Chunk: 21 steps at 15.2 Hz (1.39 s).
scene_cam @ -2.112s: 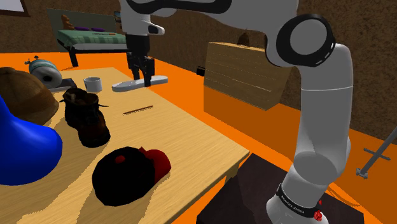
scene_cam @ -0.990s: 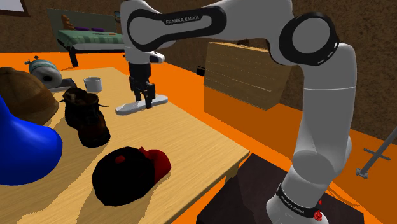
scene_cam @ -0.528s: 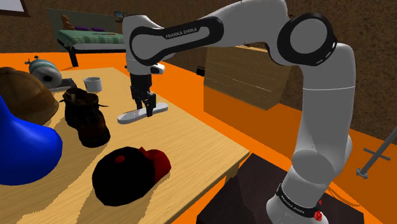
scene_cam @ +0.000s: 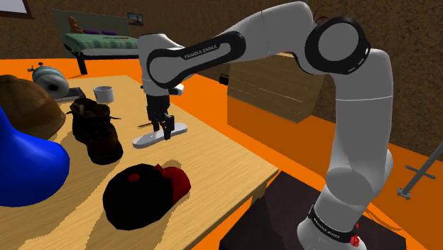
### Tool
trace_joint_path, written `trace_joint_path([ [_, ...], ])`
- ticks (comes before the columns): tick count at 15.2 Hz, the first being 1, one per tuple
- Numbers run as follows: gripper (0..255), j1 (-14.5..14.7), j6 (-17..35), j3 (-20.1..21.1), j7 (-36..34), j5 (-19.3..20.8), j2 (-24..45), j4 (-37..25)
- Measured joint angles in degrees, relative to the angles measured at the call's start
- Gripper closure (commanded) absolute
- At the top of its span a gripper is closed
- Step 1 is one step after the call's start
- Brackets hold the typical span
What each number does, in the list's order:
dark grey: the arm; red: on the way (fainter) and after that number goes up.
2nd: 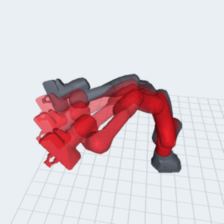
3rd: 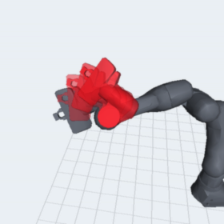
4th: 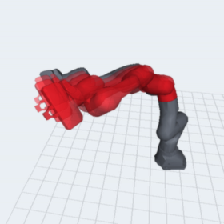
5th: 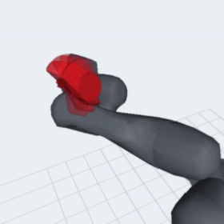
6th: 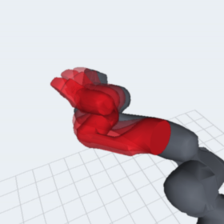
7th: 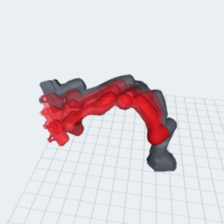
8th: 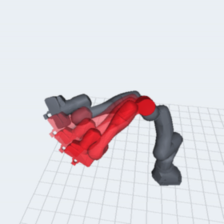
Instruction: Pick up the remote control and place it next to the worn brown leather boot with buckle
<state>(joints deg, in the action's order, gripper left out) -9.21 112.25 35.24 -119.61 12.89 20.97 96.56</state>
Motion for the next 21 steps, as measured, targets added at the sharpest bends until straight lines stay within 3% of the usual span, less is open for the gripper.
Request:
trace_joint_path([
  [12,255,0.86,7.70,-1.31,-1.93,2.75,3.74,4.62],
  [19,255,0.87,8.44,-1.50,-2.00,3.04,4.11,5.02],
  [20,0,0.87,8.45,-1.50,-2.00,3.04,4.12,5.03],
  [21,0,0.86,8.45,-1.50,-2.00,3.04,4.11,5.03],
])
